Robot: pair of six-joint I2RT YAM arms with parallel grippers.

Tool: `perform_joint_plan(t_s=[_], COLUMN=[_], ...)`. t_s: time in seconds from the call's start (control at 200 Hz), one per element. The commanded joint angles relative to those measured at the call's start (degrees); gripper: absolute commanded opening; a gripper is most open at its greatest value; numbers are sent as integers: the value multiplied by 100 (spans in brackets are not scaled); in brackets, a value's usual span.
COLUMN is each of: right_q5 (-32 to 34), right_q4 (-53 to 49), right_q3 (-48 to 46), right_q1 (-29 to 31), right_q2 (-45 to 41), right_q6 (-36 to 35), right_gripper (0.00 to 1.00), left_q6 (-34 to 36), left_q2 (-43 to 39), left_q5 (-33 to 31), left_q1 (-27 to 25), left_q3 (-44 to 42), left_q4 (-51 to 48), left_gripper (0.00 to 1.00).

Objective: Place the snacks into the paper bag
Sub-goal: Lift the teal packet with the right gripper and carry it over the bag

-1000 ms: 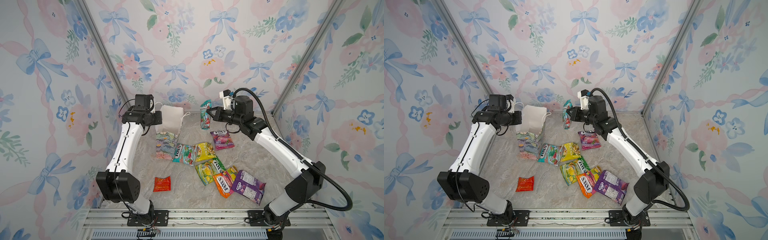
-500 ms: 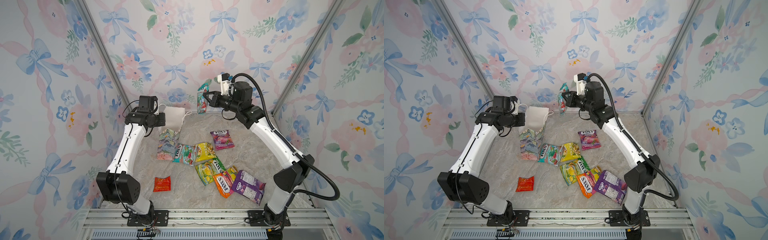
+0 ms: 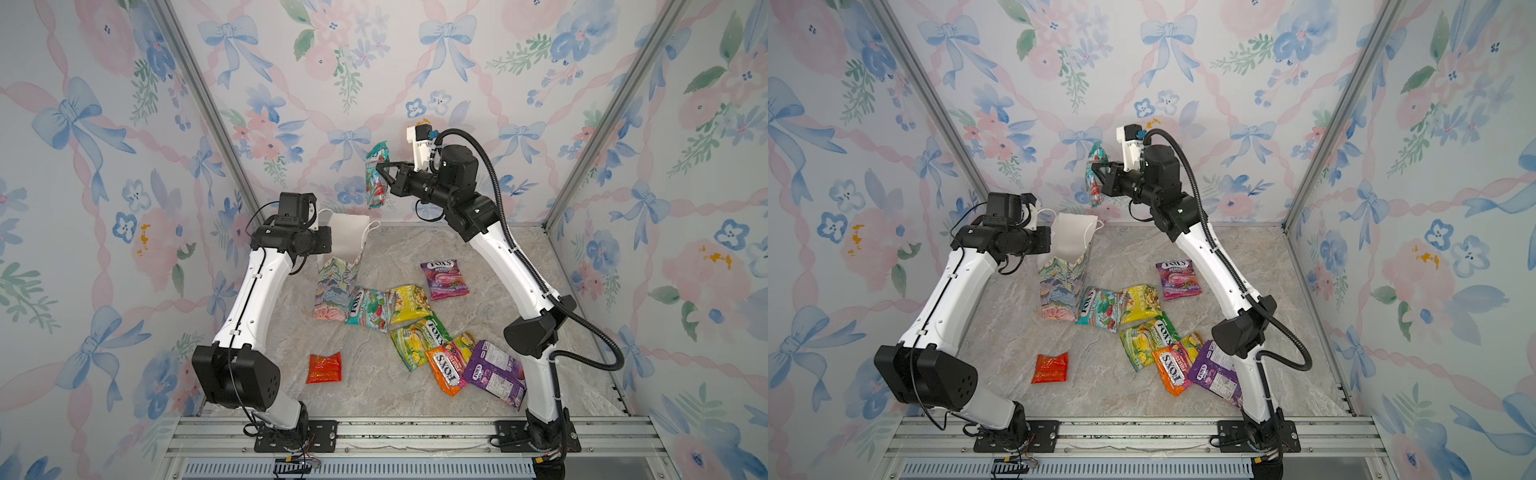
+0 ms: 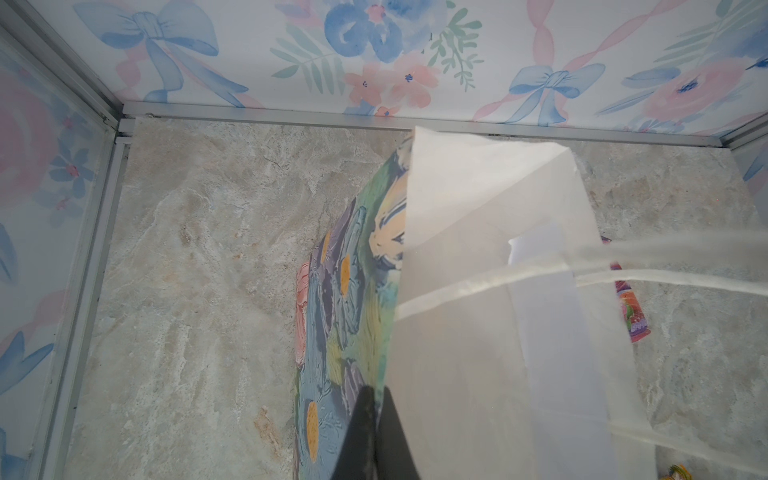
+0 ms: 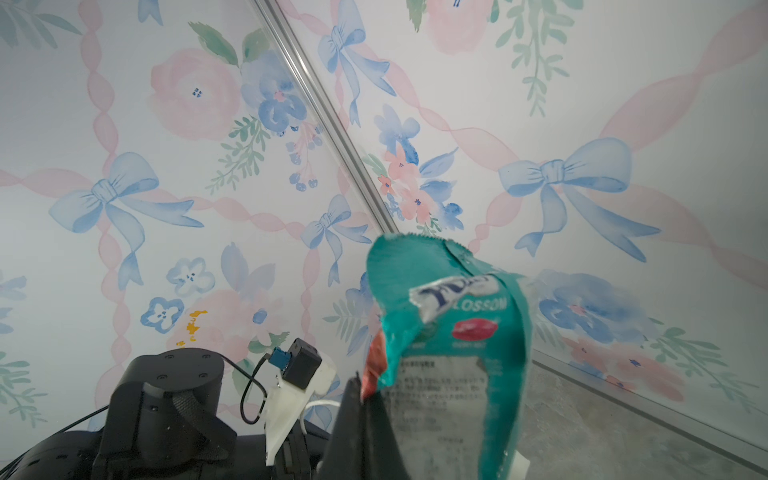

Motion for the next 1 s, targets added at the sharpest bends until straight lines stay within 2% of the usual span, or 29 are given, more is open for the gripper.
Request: perform_joint_plan(t_s=[0.0, 0.36, 0.625, 0.995], right_q5=[-131, -175, -167, -211], right_q4=[-151, -301, -275, -253], right_q3=[453, 130, -837, -1702], right_q1=[226, 568, 649, 863], right_q2=[268, 356, -69, -571], right_q6=[8, 15, -21, -148], right_gripper=[0, 0, 0, 0], left_q6=[-10, 36, 63, 98], left_q2=[-172, -212, -204, -206], left_q5=[-37, -156, -245, -424], left_q1=[-32, -30, -30, -24], left_q3=[-110, -79, -103, -146], left_q4=[33, 36, 50, 105], left_gripper=[0, 0, 0, 0])
